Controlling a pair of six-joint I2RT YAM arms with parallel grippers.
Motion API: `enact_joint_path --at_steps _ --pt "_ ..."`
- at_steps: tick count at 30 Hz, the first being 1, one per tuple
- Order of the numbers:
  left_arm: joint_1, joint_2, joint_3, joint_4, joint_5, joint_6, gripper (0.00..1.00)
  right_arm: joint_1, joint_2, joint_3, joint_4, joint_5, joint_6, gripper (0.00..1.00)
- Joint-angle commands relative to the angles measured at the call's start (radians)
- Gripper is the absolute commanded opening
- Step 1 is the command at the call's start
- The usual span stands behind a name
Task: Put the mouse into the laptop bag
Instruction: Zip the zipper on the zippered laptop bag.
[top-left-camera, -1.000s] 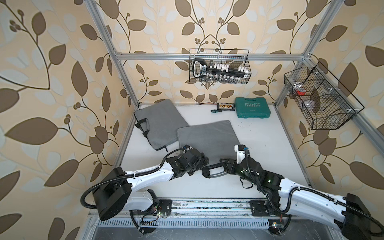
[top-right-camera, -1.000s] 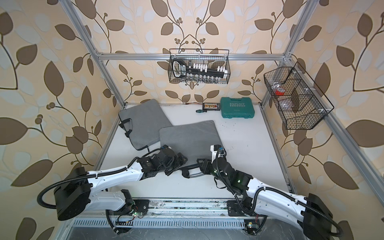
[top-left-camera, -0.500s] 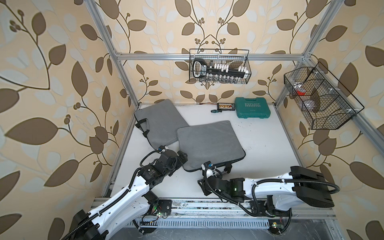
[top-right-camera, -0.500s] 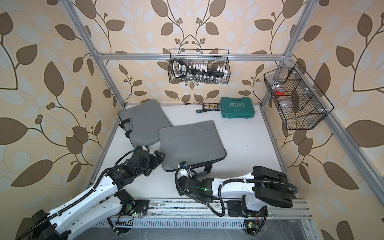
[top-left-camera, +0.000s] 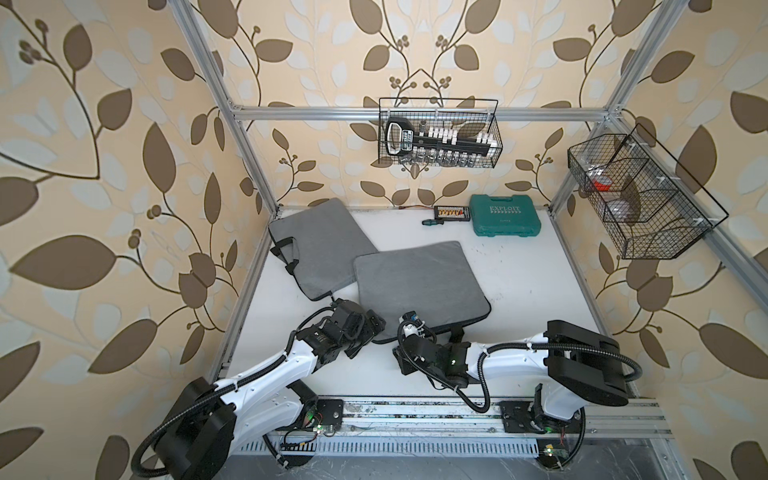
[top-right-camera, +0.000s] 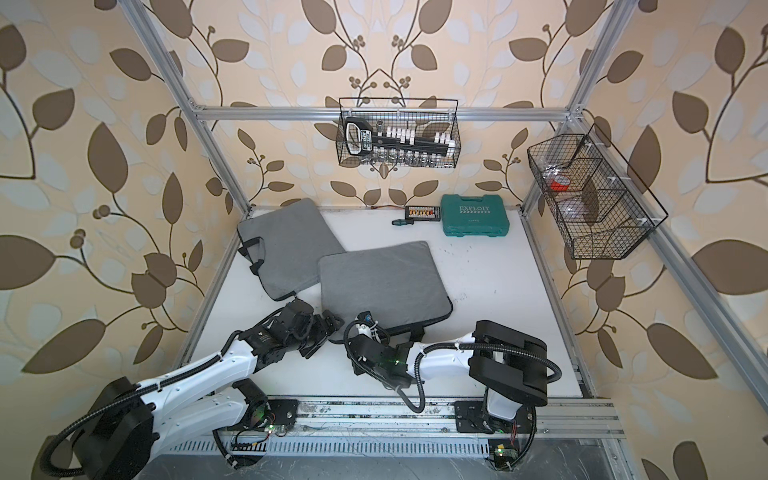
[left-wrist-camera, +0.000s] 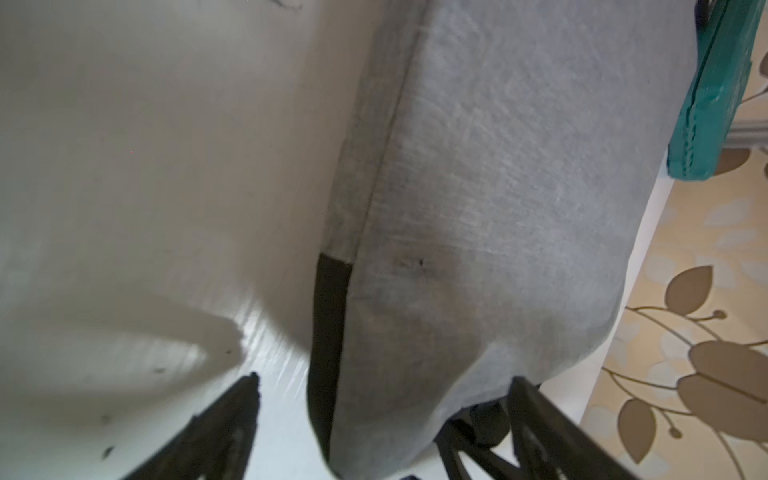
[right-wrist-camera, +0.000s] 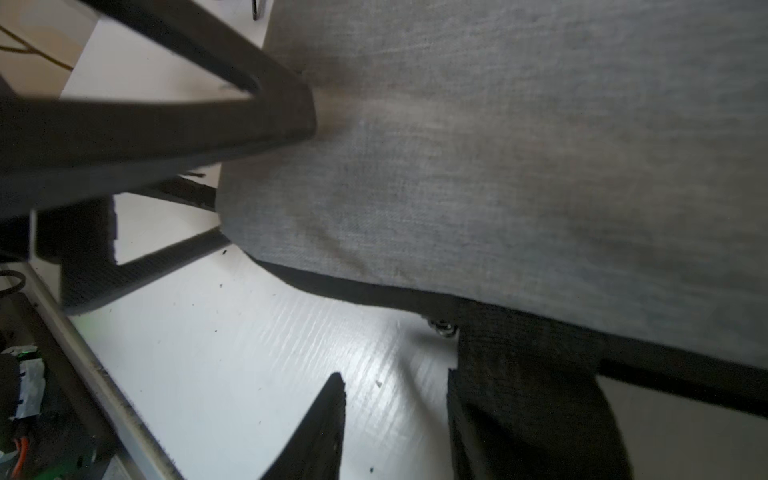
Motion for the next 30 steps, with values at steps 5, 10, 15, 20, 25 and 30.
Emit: enact_joint_path --at_steps 5,10,15,20,25,30 --pt "0.008 0.079 0.075 0.073 0.049 0.001 0.16 -0.023 0.028 -0.015 0.028 0.004 -0.025 0.42" --pt "0.006 -0.008 0.122 -0.028 0.009 0.006 0.08 -0.046 0.018 -0.051 0.056 -0.004 -0.024 0.44" --pt "0.008 -0.023 0.157 -0.056 0.019 0.009 0.02 -0.048 -0.008 -0.093 0.124 -0.018 -0.049 0.5" --pt "0.007 0.004 0.169 -0.032 0.05 0.0 0.0 -0.059 -0.004 -0.111 0.221 -0.047 -0.092 0.54" --pt "0.008 -0.016 0.176 -0.055 0.038 0.0 0.0 -0.107 0.028 -0.122 0.329 -0.139 -0.094 0.54" --pt "0.008 -0.019 0.179 -0.064 0.03 0.003 0.0 -0.109 0.043 -0.091 0.327 -0.164 -0.106 0.49"
